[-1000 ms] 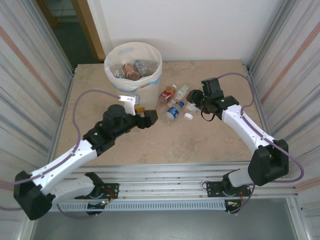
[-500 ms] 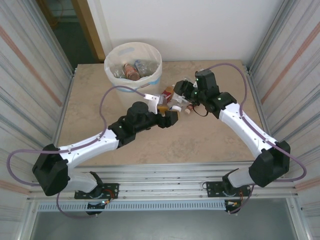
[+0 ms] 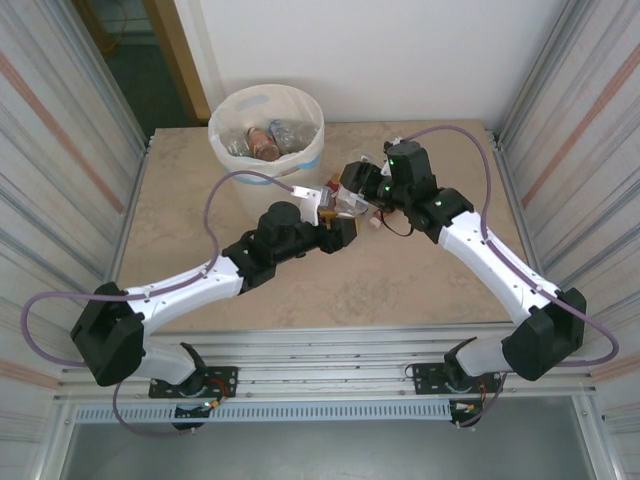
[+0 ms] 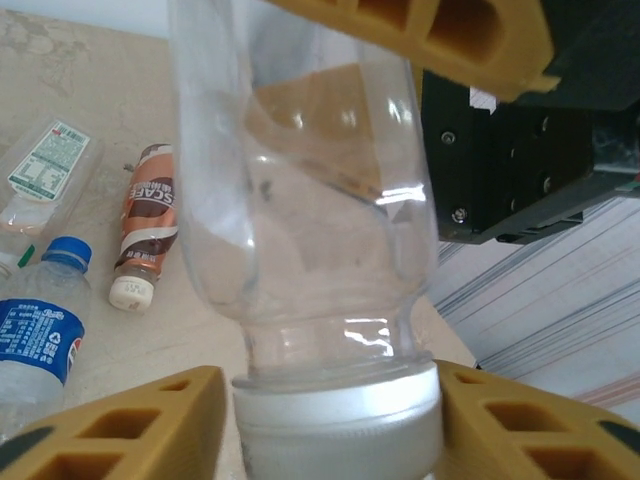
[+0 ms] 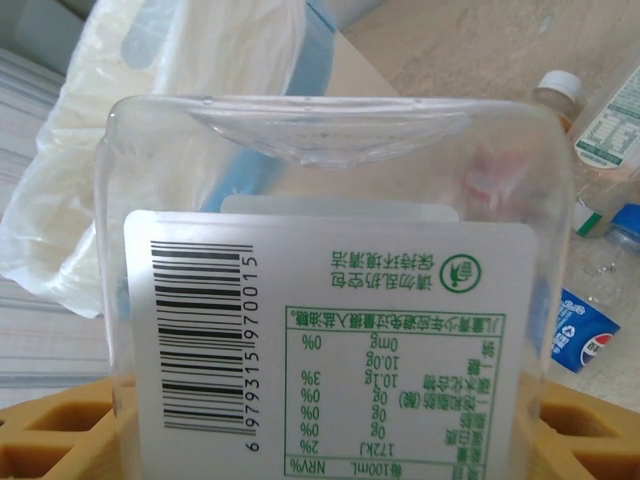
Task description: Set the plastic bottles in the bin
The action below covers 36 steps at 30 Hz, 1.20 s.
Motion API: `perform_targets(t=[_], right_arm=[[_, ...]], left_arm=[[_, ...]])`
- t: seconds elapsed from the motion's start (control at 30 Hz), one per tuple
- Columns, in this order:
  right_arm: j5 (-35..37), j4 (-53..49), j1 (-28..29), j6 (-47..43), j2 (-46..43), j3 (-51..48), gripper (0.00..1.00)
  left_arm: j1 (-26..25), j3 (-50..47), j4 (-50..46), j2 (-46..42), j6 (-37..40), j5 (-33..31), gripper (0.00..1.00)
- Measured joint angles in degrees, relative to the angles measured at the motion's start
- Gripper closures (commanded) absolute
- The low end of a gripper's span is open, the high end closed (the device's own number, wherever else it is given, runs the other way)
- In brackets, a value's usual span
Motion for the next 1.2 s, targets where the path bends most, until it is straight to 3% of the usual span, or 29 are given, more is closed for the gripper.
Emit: perform_targets(t=[0.27,0.4,0.67,1.0,1.2], right_arm=[[1.14,0.70,0.39,-0.11,-0.02,0.00,0.43],[2.14,0.37,0.72,-0.46,-0.52,0.00,0.33],[3.23,-0.17,1.16,-2.93,-2.32,0.13,0.01],[4.13,-2.47,0.96,-7.65,-4.44,4.55,0.02],[7.61,-4.09,-1.88,-9.25,-10.51,4.31,0.02]], left_arm=[[-0.04,0.26,0.17,0.02,-0.24,0.02,0.85],[-0.04,0.44,0.13,0.02,-0.13,0.00,1.00],[-0.28,1.42,-3.13,-1.11,1.75,-1.77,1.00],[0.85,1.95,-9.66,-4.74,5.27,-4.57,1.00],[5.73,8.28,-18.95,-7.32,10.67,-6.60,1.00]])
